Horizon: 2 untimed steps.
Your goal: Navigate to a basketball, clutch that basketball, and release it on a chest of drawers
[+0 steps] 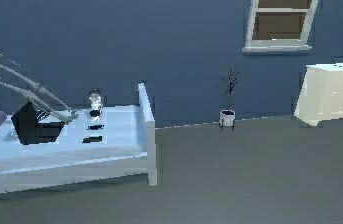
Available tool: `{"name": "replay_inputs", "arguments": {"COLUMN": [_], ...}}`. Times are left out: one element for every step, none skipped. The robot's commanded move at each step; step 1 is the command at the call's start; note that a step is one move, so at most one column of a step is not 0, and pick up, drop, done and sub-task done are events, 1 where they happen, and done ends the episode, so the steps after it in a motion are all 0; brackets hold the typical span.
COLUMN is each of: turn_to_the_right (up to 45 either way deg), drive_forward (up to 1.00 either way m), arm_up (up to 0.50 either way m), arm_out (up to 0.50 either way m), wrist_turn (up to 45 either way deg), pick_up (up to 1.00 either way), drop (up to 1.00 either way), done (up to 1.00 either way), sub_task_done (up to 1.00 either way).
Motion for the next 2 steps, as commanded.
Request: {"name": "replay_inputs", "arguments": {"turn_to_the_right": [-45.0,-45.0], "drive_forward": [0.00,0.00], "arm_up": [0.00,0.00], "arm_out": [0.00,0.00], "wrist_turn": [0.0,0.0], "pick_up": [0.00,0.00], "drop": [0.00,0.00], "done": [0.00,0.00], "sub_task_done": [0.00,0.00]}}
